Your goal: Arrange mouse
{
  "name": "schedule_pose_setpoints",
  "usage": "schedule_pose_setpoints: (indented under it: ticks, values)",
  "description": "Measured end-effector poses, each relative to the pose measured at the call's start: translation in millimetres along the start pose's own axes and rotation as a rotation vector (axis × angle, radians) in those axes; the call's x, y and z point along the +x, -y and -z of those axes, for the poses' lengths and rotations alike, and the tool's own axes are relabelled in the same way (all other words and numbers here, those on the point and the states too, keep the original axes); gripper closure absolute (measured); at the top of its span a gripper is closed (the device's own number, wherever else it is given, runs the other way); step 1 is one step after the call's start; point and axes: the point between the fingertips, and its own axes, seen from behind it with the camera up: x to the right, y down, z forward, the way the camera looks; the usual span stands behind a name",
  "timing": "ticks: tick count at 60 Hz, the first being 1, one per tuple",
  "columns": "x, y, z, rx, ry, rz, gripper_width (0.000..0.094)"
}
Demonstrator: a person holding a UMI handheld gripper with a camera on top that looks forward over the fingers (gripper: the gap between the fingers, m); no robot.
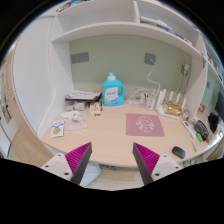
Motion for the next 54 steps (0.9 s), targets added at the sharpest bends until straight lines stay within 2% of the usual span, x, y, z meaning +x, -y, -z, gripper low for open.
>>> schedule_pose_setpoints:
  ticks: [13,22,30,39,54]
  values:
    - [68,-52,-4,-0.058,-0.063,-0.036,0.009]
    - [184,-115,-24,-0.094,-0.136,-0.044,0.0089]
    - [284,-150,-45,-0.095,-0.215,-0.045,0.0091]
    - [370,-168,-83,-0.078,-0.257,-0.067,0.0093]
    - [417,-161,-149,-0.042,-0.195,-0.051,0.0091]
